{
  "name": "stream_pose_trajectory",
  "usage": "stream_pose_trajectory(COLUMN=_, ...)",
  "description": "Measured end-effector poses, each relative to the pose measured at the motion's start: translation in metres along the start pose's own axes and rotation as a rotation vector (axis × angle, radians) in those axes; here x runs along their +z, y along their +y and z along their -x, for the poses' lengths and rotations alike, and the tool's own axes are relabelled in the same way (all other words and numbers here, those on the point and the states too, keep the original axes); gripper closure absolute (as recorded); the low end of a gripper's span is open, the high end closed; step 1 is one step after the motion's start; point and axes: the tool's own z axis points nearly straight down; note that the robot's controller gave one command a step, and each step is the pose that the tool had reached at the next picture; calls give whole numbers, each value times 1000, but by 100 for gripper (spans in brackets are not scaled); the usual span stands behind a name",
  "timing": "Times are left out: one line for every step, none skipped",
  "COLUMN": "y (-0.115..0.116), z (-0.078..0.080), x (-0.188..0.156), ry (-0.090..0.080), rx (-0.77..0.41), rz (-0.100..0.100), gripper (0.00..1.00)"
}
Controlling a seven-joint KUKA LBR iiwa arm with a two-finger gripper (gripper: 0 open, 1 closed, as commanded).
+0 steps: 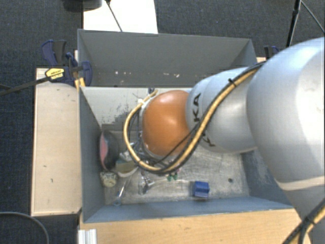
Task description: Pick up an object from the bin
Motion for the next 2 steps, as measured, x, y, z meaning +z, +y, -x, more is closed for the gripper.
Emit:
stream_pose_trajectory(y=-72, z=16, x=-4, ry=13, rx=-225, rz=-2, gripper=0)
stream_pose_trajectory(y=-68, z=19, x=-6, ry=0, rx=-223, rz=-1, gripper=100)
